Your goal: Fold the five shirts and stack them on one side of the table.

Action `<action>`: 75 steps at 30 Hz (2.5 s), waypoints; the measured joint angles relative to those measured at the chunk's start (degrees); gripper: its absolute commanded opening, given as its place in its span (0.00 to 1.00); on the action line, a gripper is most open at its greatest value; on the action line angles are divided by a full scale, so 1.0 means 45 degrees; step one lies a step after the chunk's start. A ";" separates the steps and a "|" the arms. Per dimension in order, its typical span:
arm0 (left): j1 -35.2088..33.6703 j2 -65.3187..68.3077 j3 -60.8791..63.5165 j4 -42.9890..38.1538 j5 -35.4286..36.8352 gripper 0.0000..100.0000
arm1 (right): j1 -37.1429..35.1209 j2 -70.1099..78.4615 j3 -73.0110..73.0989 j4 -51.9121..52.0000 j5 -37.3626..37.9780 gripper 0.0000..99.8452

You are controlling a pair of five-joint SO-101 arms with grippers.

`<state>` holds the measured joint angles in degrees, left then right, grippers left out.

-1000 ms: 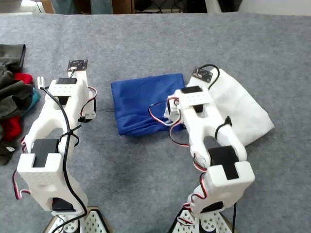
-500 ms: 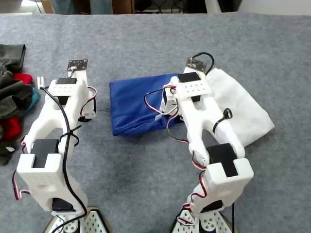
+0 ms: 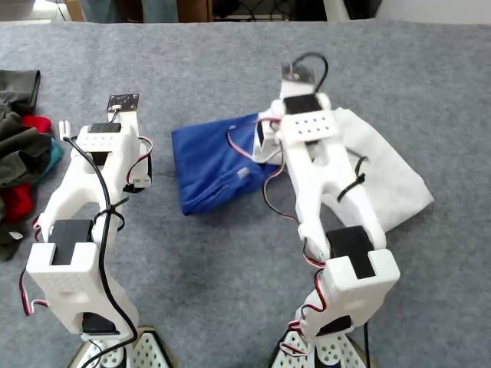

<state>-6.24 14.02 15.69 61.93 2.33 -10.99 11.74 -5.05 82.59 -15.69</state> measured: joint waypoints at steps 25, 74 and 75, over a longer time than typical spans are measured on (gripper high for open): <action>0.0000 0.0000 0.0000 0.0000 0.0000 0.03 | 0.7541 0.0000 -0.3341 0.2813 0.5685 0.01; -1.0159 0.1074 -0.6447 0.1661 -0.2755 0.26 | 0.4962 -0.0313 -0.5001 0.3966 0.3477 0.03; -1.0295 0.1817 -0.6447 0.1250 -0.2755 0.25 | 0.4845 -0.0332 -0.4786 0.3966 0.3477 0.03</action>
<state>-52.57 22.20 -13.32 67.56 -10.07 10.81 10.24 -26.59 100.44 -0.04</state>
